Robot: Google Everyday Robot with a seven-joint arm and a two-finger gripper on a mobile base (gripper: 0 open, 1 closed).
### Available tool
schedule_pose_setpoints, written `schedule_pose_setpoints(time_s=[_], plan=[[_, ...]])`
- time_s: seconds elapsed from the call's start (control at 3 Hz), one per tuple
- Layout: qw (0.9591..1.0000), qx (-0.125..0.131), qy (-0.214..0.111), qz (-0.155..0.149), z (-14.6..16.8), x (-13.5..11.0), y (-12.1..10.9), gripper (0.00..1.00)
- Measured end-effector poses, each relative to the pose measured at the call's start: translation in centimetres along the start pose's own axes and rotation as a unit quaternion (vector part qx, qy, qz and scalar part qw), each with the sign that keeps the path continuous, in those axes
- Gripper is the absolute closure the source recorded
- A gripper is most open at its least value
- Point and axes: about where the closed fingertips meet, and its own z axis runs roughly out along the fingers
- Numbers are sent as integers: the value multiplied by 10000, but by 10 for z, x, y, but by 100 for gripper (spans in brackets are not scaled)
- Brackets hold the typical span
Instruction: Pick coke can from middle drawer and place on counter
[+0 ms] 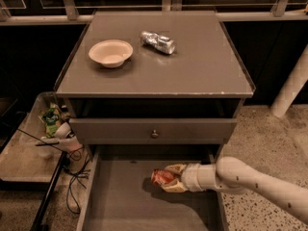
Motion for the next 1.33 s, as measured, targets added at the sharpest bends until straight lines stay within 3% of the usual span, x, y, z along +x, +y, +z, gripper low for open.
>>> schedule_pose_setpoints(time_s=[0.67, 1.33], plan=[[9994, -18, 169, -290, -75, -45, -10, 100], [9932, 406, 604, -913, -149, -110, -35, 100]])
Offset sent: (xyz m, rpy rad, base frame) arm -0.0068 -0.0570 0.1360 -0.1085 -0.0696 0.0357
